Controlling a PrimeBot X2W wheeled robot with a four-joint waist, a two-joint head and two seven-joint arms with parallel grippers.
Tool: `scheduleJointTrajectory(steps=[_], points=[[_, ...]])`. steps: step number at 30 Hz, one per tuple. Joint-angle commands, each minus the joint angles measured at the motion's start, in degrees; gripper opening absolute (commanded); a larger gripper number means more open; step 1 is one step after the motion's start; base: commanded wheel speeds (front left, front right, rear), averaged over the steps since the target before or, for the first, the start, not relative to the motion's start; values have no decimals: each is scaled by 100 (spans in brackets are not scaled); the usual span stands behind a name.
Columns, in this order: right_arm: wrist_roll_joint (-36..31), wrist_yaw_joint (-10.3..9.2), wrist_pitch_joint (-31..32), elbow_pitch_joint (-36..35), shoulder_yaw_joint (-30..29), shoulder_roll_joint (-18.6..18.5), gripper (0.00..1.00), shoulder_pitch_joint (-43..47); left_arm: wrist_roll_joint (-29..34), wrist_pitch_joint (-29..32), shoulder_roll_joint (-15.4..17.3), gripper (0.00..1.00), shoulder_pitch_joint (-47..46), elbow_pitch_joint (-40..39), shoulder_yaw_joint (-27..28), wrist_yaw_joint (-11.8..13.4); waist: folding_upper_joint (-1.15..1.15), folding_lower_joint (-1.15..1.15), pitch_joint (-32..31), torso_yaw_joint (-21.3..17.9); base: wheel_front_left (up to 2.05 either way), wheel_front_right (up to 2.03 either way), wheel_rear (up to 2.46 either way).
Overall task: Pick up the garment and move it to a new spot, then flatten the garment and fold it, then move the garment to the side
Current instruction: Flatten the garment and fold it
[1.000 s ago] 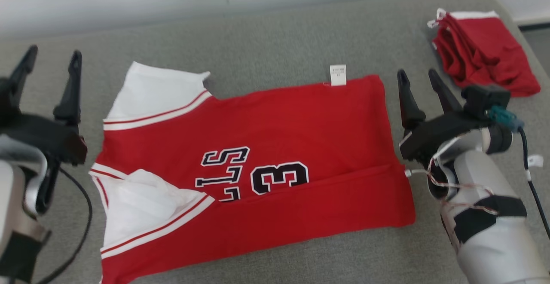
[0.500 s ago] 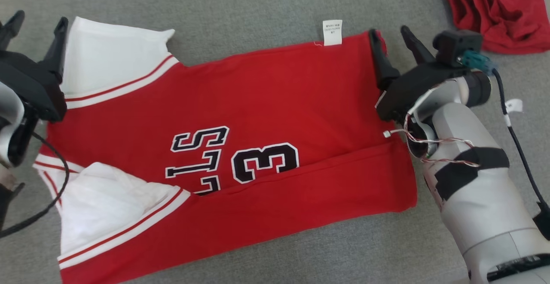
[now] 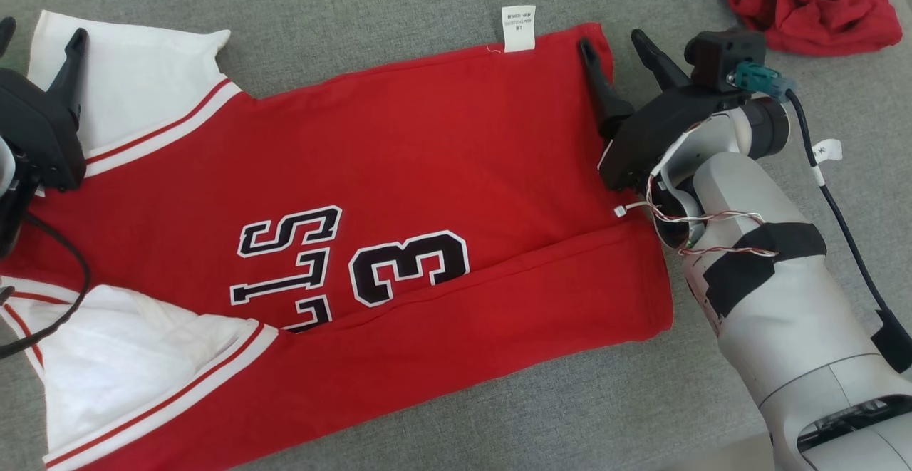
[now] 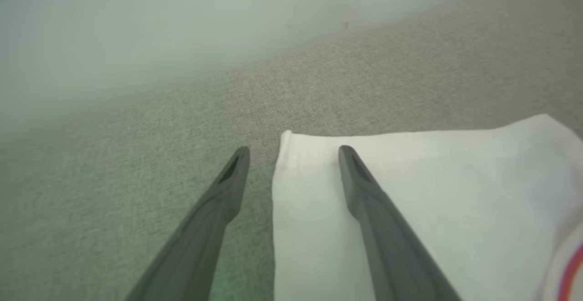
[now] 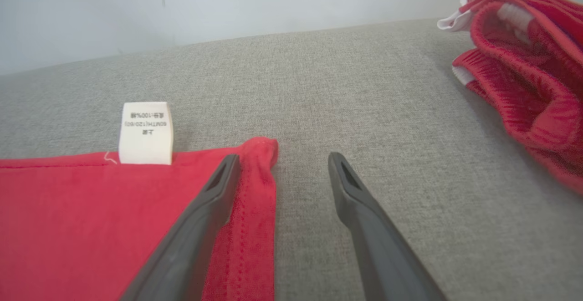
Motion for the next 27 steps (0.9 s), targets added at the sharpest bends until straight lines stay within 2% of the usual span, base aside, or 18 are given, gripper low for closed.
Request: scheduleJointTrajectory(steps=[1,13,14,15,16,17,20,27], points=[[50,-16,-39,36,74,71,100,-91,-111,-44,6,100,-96,71,-67,10,-1,-1,35,-10,0,0,0],[298,-16,194,448,406,139,100,-493,-534,81,-118,100,-408,442,-558,10,-1,-1,212,34,0,0,0],[325,-16,226,480,442,155,45,-512,-569,90,-136,47,-420,466,-602,10,-1,-1,224,43,0,0,0],[325,-16,226,480,442,155,45,-512,-569,90,-136,47,-420,466,-602,10,-1,-1,224,43,0,0,0],[342,-16,245,499,485,164,24,-535,-612,98,-146,36,-433,488,-636,10,-1,-1,233,53,0,0,0],[375,-16,205,495,507,175,0,-559,-676,132,-167,0,-416,518,-671,10,-1,-1,235,61,0,0,0],[425,-16,109,536,561,147,0,-603,-795,89,-183,0,-389,563,-786,10,-1,-1,195,89,0,0,0],[509,-16,-278,650,616,-88,0,-572,-1047,-522,-216,0,-364,425,-871,10,-1,-1,-145,231,0,0,0]])
